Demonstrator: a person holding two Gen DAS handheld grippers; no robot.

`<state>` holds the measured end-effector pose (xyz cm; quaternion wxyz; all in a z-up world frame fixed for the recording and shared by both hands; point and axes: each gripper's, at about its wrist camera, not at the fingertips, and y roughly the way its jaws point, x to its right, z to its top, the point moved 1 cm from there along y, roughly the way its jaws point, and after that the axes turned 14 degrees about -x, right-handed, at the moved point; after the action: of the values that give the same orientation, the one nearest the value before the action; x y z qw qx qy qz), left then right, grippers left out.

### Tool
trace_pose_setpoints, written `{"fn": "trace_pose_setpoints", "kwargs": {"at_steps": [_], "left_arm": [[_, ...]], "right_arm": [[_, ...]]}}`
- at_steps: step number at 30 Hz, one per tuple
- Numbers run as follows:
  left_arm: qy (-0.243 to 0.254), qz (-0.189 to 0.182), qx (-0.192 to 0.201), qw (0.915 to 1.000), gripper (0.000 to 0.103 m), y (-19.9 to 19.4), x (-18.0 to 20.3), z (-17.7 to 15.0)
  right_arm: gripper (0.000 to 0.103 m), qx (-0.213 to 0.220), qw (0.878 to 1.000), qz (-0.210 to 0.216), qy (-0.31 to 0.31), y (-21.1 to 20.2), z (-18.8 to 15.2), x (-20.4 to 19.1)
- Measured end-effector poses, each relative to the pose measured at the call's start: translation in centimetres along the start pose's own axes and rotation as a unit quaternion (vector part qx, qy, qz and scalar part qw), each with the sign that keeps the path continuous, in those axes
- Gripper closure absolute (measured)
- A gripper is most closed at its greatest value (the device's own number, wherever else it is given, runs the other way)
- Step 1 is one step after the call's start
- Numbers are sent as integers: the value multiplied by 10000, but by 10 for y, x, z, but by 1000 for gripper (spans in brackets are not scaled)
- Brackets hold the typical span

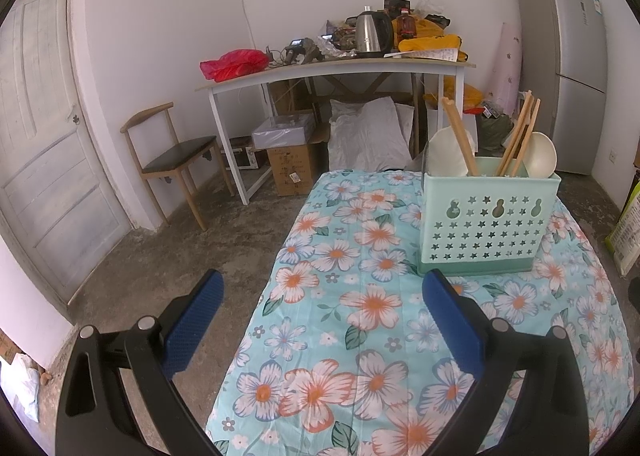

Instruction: Organize utensils

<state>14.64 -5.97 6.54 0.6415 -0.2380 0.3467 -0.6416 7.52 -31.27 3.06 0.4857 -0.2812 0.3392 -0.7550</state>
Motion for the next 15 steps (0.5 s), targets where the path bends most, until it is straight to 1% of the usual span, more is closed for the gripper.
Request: {"fn": "trace_pose_setpoints", "kwargs": {"at_steps": [15], "left_arm": [[-4,1,-4,10000,6,0,0,0]], "right_arm": [[9,-17,10000,10,-4,0,0,-1]]}}
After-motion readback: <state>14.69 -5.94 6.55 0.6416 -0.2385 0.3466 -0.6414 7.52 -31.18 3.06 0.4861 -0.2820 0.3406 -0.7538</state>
